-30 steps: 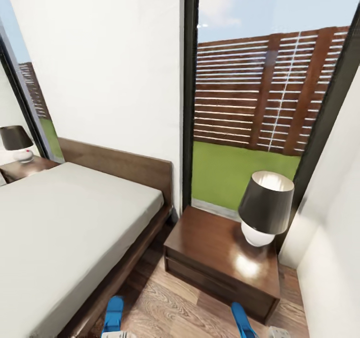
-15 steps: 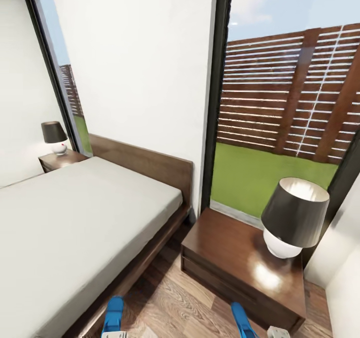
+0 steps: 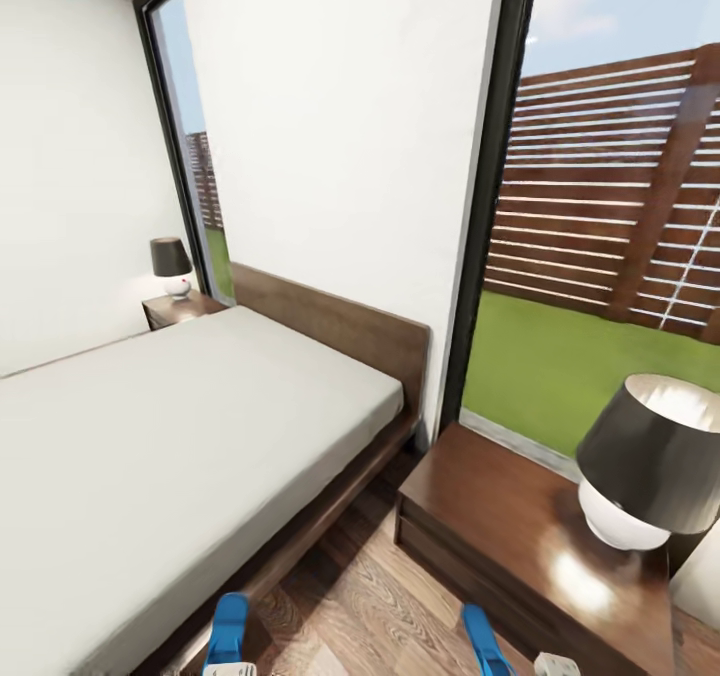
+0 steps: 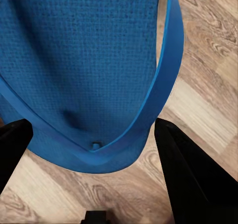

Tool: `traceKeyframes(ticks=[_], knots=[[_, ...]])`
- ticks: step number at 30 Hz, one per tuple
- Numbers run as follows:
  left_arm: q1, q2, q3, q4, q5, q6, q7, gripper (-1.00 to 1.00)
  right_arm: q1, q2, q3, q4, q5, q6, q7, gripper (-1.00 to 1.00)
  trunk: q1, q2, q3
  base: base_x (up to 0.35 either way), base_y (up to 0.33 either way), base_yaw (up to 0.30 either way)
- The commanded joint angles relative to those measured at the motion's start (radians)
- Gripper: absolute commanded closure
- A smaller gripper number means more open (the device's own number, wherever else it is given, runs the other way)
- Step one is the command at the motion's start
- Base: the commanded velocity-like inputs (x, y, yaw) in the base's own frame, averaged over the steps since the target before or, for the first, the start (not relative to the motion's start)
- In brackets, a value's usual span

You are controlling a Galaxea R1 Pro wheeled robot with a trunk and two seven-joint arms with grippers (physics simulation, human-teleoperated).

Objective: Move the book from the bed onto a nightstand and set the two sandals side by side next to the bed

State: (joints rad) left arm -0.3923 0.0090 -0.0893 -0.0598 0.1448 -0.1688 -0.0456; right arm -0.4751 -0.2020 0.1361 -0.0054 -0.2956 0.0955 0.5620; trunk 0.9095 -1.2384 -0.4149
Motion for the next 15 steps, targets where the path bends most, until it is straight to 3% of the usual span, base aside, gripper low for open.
traceKeyframes(ticks=[1,15], knots=[[-0.001,0.0,-0.008,0.002,0.011,-0.003,-0.003,1.0,0.0,-0.001,0.007,-0.001,-0.012,0.007,0.003,1.0,0.0,-0.001,-0.001,0.0,0.0,0.291],[-0.001,0.0,-0.008,0.002,0.011,-0.004,-0.003,1.0,0.0,-0.001,0.007,-0.001,-0.012,0.007,0.003,1.0,0.0,-0.001,-0.001,0.0,0.0,0.291]])
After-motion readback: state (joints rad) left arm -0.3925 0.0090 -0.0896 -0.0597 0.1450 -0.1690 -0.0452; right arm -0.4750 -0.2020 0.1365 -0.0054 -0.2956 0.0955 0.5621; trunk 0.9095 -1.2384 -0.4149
